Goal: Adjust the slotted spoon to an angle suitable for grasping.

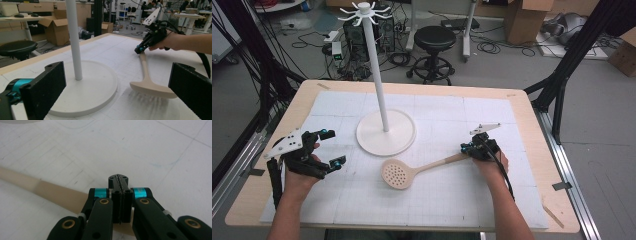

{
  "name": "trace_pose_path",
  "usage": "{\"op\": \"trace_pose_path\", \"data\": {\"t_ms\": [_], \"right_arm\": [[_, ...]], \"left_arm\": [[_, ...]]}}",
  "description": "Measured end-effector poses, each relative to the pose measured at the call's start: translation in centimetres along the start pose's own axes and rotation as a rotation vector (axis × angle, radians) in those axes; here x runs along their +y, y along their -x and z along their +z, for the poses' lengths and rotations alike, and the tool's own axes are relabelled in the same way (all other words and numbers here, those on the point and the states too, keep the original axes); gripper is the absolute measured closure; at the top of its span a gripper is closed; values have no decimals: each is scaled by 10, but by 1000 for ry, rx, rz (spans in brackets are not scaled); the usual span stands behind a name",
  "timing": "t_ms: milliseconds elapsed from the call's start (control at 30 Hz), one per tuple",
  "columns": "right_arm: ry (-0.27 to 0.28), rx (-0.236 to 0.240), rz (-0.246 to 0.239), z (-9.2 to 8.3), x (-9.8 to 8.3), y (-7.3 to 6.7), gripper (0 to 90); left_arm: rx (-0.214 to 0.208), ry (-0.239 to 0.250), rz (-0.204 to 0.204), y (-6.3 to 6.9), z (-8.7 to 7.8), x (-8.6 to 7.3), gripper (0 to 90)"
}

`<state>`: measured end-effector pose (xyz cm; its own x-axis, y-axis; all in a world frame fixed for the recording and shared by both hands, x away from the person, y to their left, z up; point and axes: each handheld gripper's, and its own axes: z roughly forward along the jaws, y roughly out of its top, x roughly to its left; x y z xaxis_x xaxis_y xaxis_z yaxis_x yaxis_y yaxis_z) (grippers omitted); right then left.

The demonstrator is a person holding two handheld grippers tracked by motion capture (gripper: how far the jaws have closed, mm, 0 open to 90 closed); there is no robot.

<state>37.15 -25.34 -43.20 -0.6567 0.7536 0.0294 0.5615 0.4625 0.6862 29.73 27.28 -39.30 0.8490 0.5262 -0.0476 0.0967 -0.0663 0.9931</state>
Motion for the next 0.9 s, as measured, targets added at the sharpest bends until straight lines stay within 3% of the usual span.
{"op": "trace_pose_path", "data": {"t_ms": [300,533,700,733,767,800,833,900], "right_arm": [[5,51,-9,-21,-23,-8,900],[-30,79,-69,-30,-34,-24,900],[17,97,-76,-36,-30,-27,900],[54,106,-78,-40,-26,-28,899],[54,106,-78,-40,-26,-28,899],[100,125,-76,-45,-23,-28,884],[100,125,-76,-45,-23,-28,884],[169,174,-85,-52,-20,-29,803]], "left_arm": [[2,0,0,0,0,0,18],[0,-4,1,1,1,0,18],[1,0,2,1,0,0,18],[2,1,1,0,0,0,18],[2,0,2,0,0,0,18],[2,1,3,0,-1,0,18],[2,0,3,0,-1,1,18],[2,1,3,0,-1,1,18]]}}
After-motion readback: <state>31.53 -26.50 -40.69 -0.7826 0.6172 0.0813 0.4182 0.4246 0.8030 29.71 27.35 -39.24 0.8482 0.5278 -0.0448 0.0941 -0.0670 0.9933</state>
